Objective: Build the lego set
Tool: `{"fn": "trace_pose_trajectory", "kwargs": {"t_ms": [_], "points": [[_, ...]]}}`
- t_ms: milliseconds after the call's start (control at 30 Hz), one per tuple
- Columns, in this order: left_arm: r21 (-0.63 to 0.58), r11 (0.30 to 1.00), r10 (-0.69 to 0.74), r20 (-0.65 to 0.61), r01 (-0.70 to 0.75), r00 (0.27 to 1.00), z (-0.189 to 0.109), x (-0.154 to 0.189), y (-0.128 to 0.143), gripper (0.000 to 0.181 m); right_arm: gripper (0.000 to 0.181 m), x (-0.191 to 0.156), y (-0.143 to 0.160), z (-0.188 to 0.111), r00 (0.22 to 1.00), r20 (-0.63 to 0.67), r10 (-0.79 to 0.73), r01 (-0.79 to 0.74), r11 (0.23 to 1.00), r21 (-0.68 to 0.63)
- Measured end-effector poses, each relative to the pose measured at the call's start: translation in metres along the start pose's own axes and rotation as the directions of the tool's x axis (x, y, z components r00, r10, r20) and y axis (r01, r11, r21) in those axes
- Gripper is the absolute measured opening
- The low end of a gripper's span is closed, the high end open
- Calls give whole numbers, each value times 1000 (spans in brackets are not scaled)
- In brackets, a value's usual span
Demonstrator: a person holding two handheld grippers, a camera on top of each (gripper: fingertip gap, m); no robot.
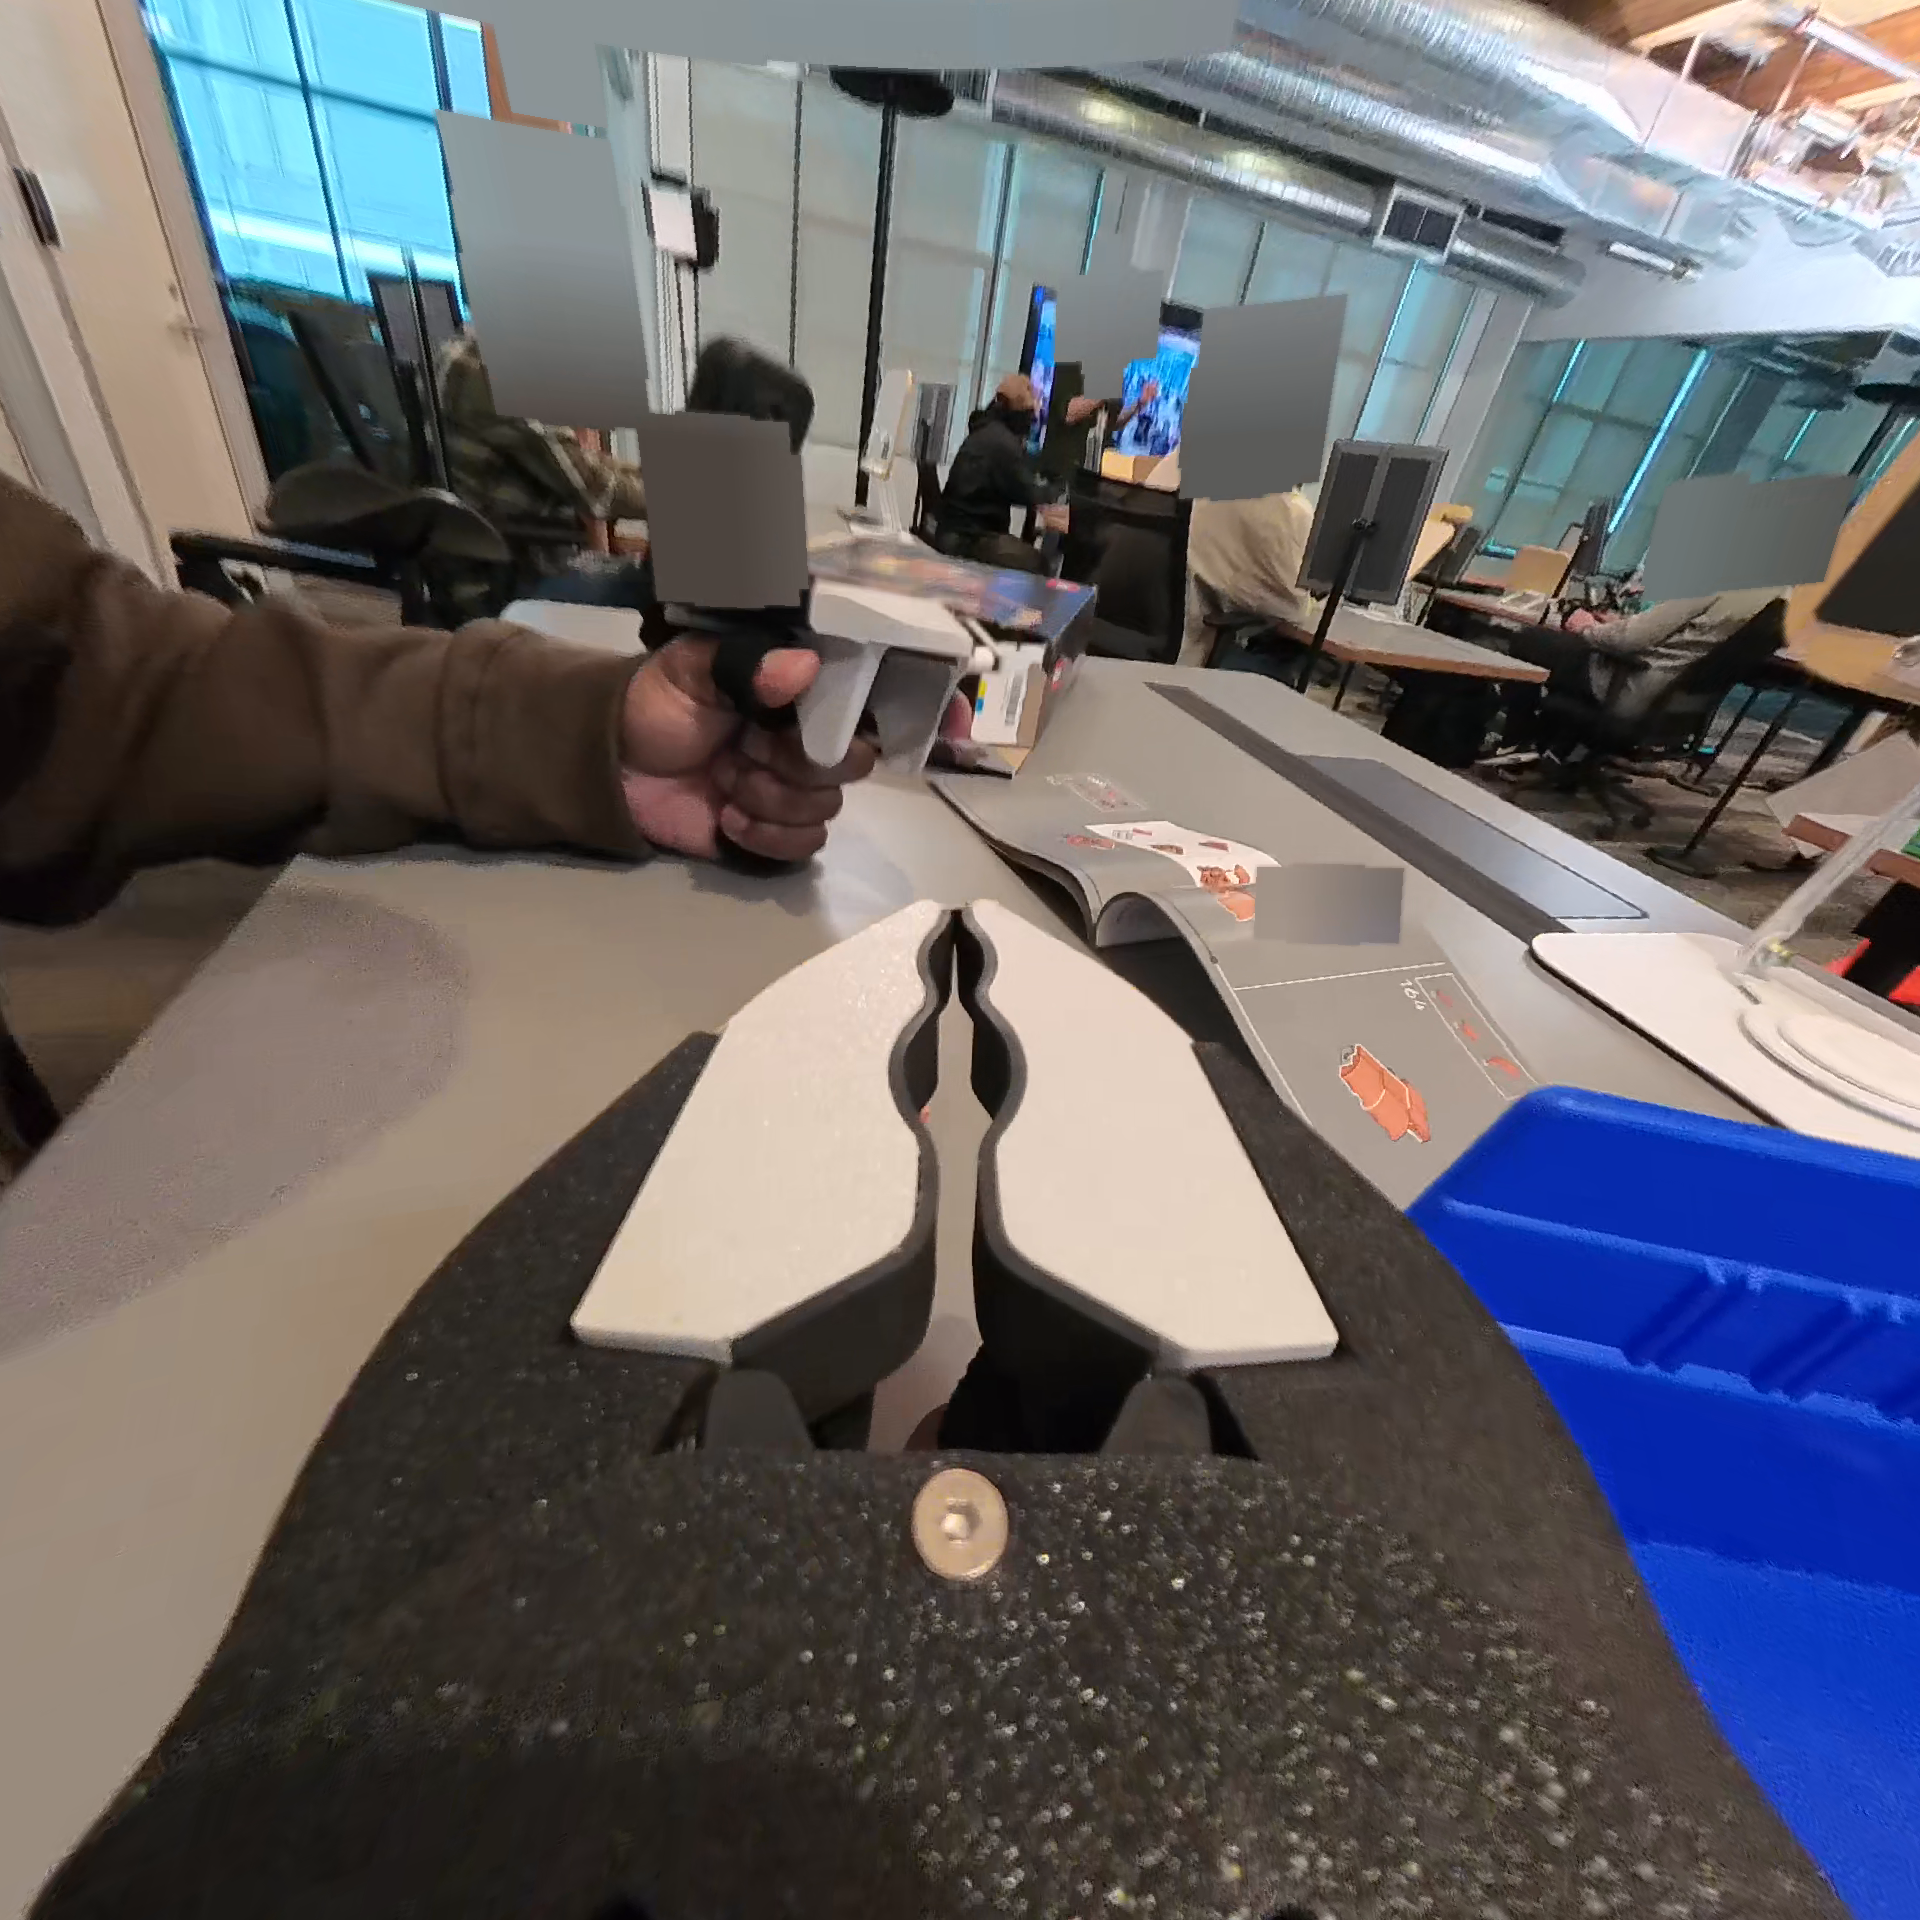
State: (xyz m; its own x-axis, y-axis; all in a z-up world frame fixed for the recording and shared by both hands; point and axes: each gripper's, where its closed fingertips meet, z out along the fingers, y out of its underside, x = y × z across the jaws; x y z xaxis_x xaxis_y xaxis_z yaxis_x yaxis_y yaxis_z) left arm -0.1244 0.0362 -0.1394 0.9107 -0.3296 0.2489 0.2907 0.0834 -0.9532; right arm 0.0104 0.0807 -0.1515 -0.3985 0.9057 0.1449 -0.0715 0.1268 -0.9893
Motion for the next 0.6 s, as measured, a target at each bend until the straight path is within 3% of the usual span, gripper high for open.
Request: {"fn": "trace_pose_trajectory", "kwargs": {"t_ms": [200,367,600], "points": [[70,994,-83,51,80,995,-6,-13,-9,12,0,5,-7,-19,994,-32,105,-103,993,56],[108,984,-145,25,141,989,-11,-3,-12,12,0,-9,-3,-17,998,-54,-24,25,1000,7],[58,992,-116,4,115,993,-6,10,-6,12,0,-13,4,-13,984,-106,-144,138,988,-65]]}}
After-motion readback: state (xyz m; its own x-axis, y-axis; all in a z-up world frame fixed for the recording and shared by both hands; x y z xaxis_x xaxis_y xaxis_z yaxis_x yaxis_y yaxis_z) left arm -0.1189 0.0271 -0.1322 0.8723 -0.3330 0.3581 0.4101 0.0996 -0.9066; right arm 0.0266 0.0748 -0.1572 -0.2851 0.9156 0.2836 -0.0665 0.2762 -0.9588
